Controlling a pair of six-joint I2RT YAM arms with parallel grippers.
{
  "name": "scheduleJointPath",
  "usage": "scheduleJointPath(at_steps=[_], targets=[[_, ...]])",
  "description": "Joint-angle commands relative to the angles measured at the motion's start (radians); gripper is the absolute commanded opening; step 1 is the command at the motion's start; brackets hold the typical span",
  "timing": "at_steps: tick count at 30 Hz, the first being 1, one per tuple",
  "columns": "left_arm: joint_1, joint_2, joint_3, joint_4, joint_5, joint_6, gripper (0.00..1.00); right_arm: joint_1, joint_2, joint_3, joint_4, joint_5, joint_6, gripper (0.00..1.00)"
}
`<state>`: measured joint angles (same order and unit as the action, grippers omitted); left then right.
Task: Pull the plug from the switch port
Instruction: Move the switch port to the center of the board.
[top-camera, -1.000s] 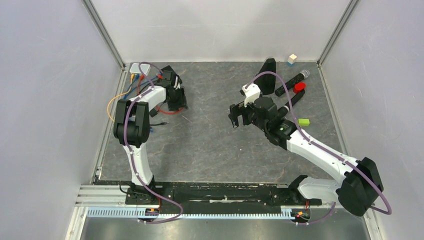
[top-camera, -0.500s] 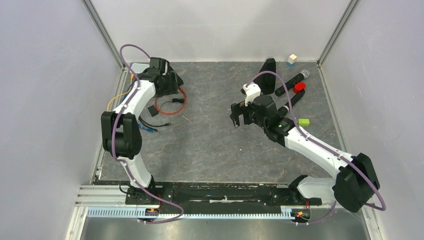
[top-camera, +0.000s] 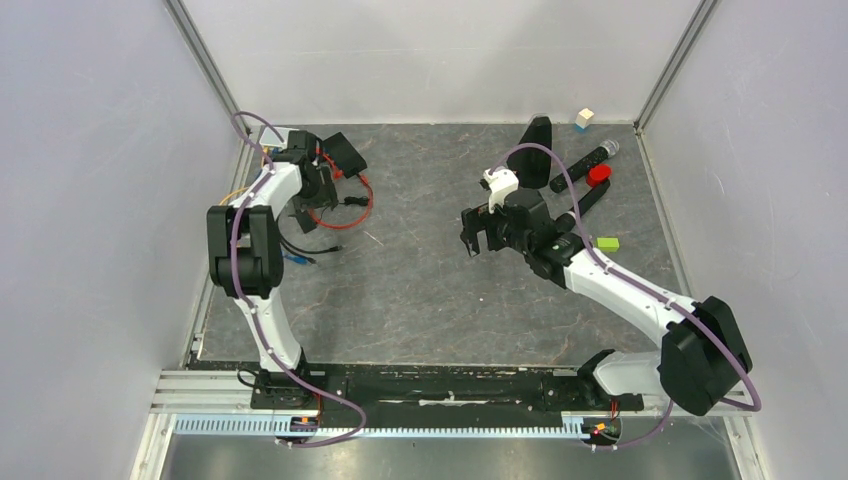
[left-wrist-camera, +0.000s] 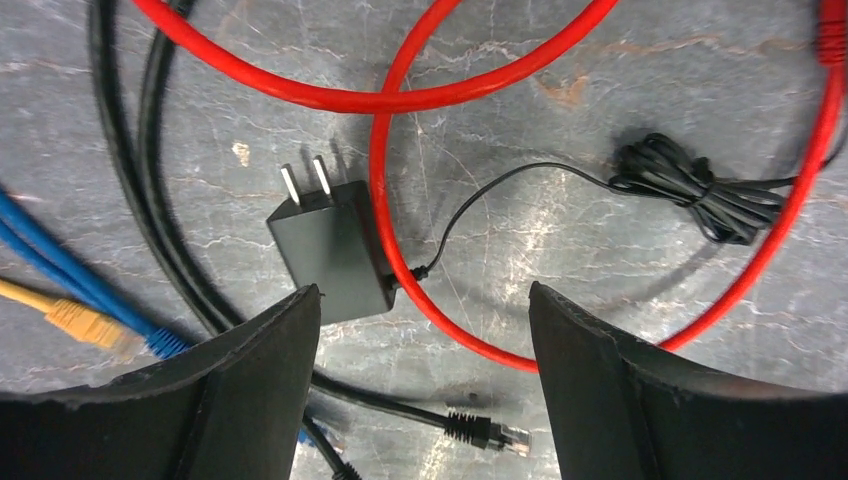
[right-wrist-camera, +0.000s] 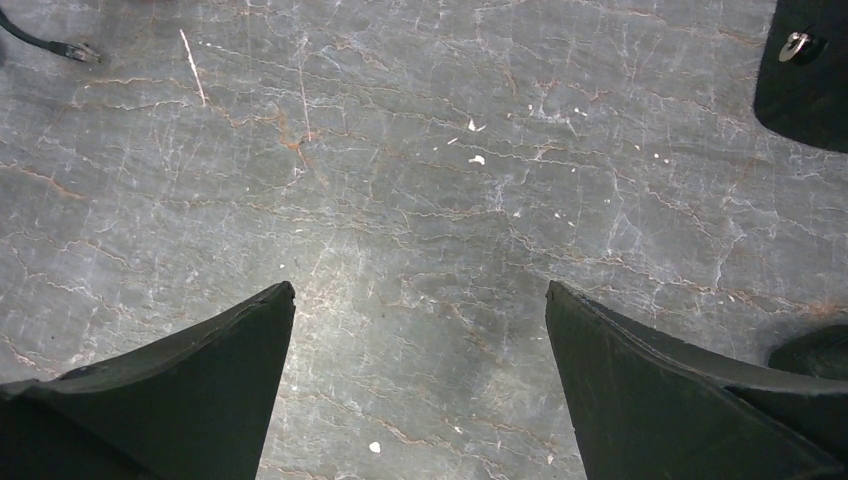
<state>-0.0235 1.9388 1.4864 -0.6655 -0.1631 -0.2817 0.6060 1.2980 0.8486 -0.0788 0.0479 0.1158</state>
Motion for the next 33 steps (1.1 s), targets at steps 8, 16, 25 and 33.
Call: scheduleJointPath(at_steps=[8, 16, 25, 33], targets=[[0.005, 0.102, 0.008, 0.023, 0.027, 0.001, 0.79, -0.025, 0.014, 0.035, 0.015, -0.029, -0.002, 0.98], [0.007, 0.059, -0.071, 0.067, 0.002, -0.017, 0.73, -0.032, 0.032, 0.041, 0.006, -0.041, -0.003, 0.98], [0.017, -0.060, -0.066, 0.089, -0.149, -0.038, 0.81, -0.039, 0.051, 0.054, 0.004, -0.045, -0.002, 0.98], [0.022, 0.035, -0.057, 0.066, -0.106, -0.071, 0.79, -0.043, 0.070, 0.058, 0.004, -0.080, -0.001, 0.98]])
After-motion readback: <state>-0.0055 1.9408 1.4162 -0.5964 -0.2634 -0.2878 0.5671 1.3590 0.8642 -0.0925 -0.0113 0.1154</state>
